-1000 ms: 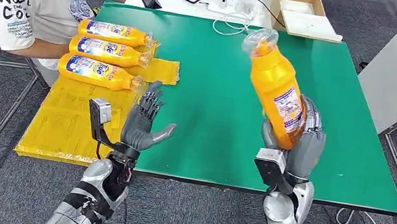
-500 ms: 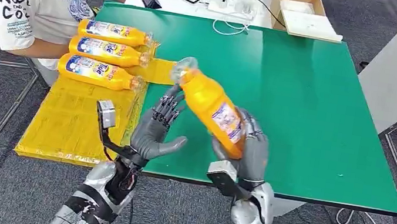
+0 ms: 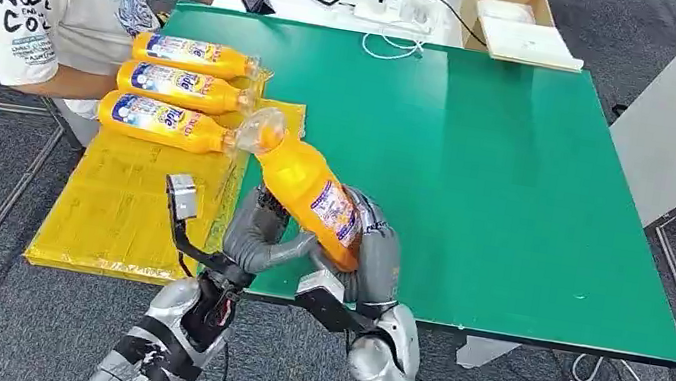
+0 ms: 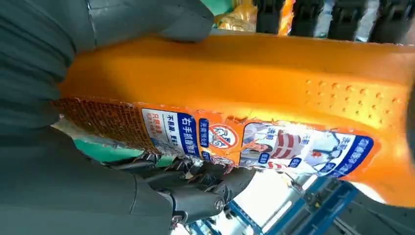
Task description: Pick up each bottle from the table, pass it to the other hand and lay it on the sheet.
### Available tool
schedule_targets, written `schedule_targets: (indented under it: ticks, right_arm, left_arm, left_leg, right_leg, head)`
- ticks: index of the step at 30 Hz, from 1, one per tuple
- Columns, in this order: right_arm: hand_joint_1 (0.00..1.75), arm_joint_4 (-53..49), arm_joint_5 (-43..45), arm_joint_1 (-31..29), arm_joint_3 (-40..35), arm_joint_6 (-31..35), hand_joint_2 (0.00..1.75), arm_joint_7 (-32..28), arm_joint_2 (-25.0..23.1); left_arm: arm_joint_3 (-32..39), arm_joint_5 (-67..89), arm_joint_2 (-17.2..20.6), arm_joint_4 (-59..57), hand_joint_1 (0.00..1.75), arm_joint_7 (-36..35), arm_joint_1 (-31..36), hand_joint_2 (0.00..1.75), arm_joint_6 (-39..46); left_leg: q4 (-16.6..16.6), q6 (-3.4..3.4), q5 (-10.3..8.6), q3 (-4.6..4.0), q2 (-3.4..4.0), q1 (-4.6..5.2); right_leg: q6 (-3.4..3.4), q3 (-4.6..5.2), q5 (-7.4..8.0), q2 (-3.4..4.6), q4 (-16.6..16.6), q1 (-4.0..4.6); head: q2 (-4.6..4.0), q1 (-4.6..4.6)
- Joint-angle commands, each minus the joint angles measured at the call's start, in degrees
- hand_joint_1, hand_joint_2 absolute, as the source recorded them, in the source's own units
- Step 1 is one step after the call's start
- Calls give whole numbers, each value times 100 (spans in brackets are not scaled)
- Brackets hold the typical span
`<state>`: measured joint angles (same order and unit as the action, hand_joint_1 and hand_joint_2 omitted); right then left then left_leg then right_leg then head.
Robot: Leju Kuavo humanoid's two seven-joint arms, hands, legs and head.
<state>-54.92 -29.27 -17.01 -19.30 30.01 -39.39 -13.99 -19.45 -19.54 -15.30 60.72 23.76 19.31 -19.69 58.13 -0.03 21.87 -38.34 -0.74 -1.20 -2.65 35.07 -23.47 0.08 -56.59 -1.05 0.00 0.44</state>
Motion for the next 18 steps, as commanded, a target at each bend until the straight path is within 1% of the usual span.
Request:
schedule_targets:
  ticks: [1,2,3,4,5,7,8,9,10,11,12,13,14,15,16,17,18]
  right_arm:
    - [175,1245,-31,-334,-786,-37,175,-38,-264]
    - [175,1328,-23,-352,-875,-62,175,-60,-268]
    - [175,1382,-34,-347,-955,-84,175,-52,-265]
    - [175,1412,-59,-344,-1001,-83,175,-39,-262]
    - [175,1418,-58,-337,-1010,-73,175,-37,-261]
    - [175,1423,-56,-333,-1016,-66,175,-39,-257]
    - [175,1423,-56,-333,-1016,-66,175,-39,-257]
    - [175,1452,-15,-346,-1048,-173,175,-4,-234]
    - [175,1506,-17,-340,-1095,-231,175,24,-217]
    - [175,1555,-3,-338,-1123,-283,175,47,-210]
    - [175,1596,-6,-329,-1158,-327,175,48,-204]
    - [175,1681,-11,-348,-1216,-416,175,58,-196]
    - [175,1723,3,-347,-1245,-433,175,60,-198]
    - [175,1777,17,-353,-1275,-494,175,76,-198]
    - [175,1845,26,-370,-1300,-565,175,116,-200]
    - [175,1857,26,-368,-1302,-561,175,118,-198]
    - [175,1857,26,-368,-1302,-561,175,118,-198]
  left_arm:
    - [-505,36,33,-844,0,-129,398,175,88]
    - [-483,29,13,-904,0,-97,431,175,149]
    - [-449,12,-5,-931,0,-82,455,175,205]
    - [-434,8,-14,-932,0,-72,468,175,233]
    - [-431,10,-13,-932,0,-74,477,175,243]
    - [-427,13,-10,-927,0,-77,487,175,251]
    - [-427,13,-10,-927,0,-77,487,175,251]
    - [-361,-40,-38,-897,0,-52,465,175,310]
    - [-326,-60,-45,-854,0,-32,453,175,355]
    - [-255,-136,-70,-806,0,-8,429,175,378]
    - [-239,-150,-68,-775,0,-6,427,175,391]
    - [-210,-165,-70,-711,0,0,411,175,429]
    - [-174,-212,-84,-675,0,-11,395,175,450]
    - [-137,-261,-102,-637,0,1,379,175,464]
    - [-119,-274,-102,-595,0,5,373,175,490]
    - [-115,-277,-99,-582,0,5,375,175,494]
    - [-115,-277,-99,-582,0,5,375,175,494]
  left_leg:
    - [-5,3,12,37,18,1]
    - [-4,2,7,23,19,-2]
    - [-4,4,13,43,16,-2]
    - [-4,3,4,18,9,0]
    - [0,6,13,37,11,-1]
    - [-2,3,6,19,19,-1]
    - [0,7,18,45,24,0]
    - [-1,3,9,24,13,-4]
    - [0,5,15,40,12,-1]
    - [-1,3,9,25,12,-3]
    - [1,4,16,38,15,-3]
    - [-2,2,7,19,16,-2]
    - [-1,4,15,37,18,-2]
    - [-1,3,11,29,15,-4]
    - [-1,4,15,38,15,-4]
    - [-2,1,7,20,12,-4]
    - [-2,2,6,19,9,-5]
  right_leg:
    - [14,-30,-9,7,4,2]
    - [10,-17,-4,3,5,5]
    - [15,-37,-12,-2,5,6]
    - [8,-13,-5,-4,4,3]
    - [13,-34,-14,-5,4,5]
    - [9,-13,-6,2,2,4]
    - [15,-39,-17,2,2,5]
    - [11,-21,-11,-7,2,6]
    - [15,-37,-18,-8,0,5]
    - [12,-22,-11,-6,2,6]
    - [16,-36,-17,-4,1,7]
    - [11,-16,-8,-1,3,5]
    - [16,-34,-15,-1,2,6]
    - [14,-26,-12,-4,3,7]
    - [17,-35,-16,-6,2,8]
    - [11,-17,-9,-7,2,6]
    - [11,-18,-9,-9,4,8]
  head:
    - [0,-4]
    - [0,-7]
    - [0,-7]
    - [0,-2]
    - [0,-2]
    - [0,-4]
    - [0,-2]
    - [0,-4]
    - [0,-4]
    - [0,-2]
    - [0,-4]
    - [0,-2]
    - [0,-4]
    - [0,-4]
    - [0,-4]
    - [0,-4]
    - [0,-4]
